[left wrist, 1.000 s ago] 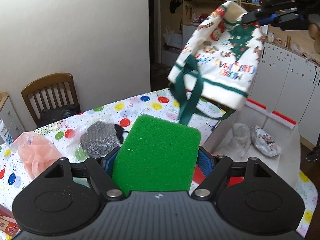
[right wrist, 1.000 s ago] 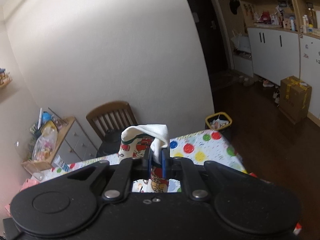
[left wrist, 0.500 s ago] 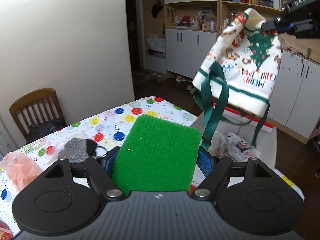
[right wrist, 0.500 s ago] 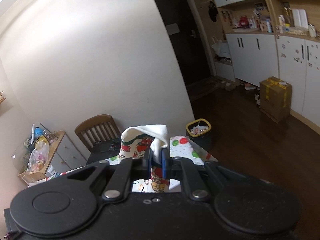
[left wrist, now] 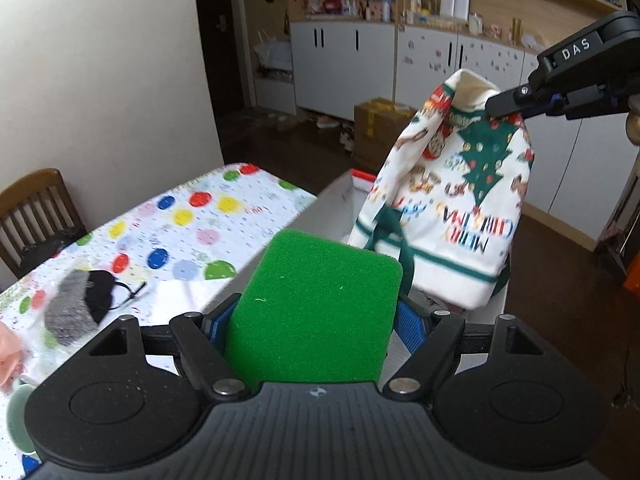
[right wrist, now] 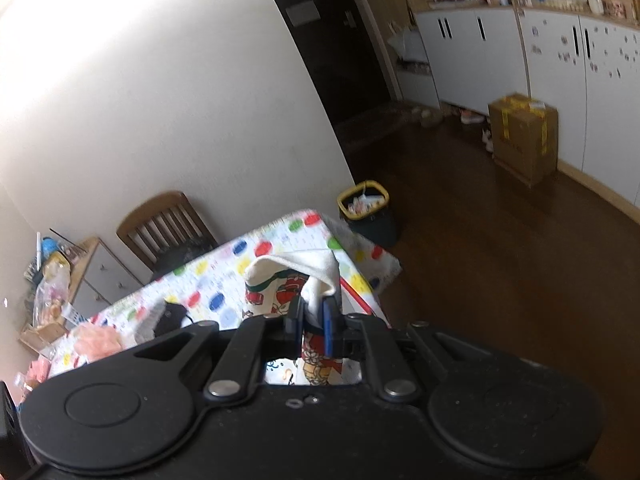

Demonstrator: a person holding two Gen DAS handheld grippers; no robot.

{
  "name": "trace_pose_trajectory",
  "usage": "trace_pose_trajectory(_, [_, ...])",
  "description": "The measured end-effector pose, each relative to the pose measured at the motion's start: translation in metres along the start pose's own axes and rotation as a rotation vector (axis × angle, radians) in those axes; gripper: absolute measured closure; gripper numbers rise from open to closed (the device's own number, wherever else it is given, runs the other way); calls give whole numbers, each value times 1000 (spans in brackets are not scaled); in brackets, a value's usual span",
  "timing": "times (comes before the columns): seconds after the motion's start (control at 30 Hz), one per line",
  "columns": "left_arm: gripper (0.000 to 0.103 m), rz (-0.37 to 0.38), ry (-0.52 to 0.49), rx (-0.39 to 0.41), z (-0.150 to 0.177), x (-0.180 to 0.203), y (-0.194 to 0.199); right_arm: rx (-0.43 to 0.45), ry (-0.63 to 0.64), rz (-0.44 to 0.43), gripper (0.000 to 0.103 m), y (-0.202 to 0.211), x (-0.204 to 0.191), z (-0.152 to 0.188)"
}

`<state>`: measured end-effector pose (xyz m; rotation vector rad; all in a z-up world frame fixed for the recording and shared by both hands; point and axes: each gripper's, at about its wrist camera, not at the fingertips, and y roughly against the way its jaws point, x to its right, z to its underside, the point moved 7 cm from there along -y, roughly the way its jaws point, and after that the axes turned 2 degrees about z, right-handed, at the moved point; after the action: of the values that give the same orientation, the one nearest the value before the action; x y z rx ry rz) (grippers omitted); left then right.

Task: Organize soft objects
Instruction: 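Carry the green sponge and Christmas tote bag with both tools into the red box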

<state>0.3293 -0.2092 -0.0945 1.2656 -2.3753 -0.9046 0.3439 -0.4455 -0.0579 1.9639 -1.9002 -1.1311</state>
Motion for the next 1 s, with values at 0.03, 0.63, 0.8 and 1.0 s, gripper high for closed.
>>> trace_pose_trajectory(0.03, [25,3,-3,-12,0,3,-7,-12,-3,1,94,-4,3,4])
trace_pose_trajectory(0.63, [25,-3,1,-210,14,31,-101,-195,5,-18,95,-74,28,56])
trace_pose_trajectory(0.8, [25,10,22,-271,23,32,-116,-228,62,-6,95,-82,26,66])
trace_pose_trajectory(1.0, [24,6,2,-328,31,41,-130,-232,114,6,94,-84,23,69])
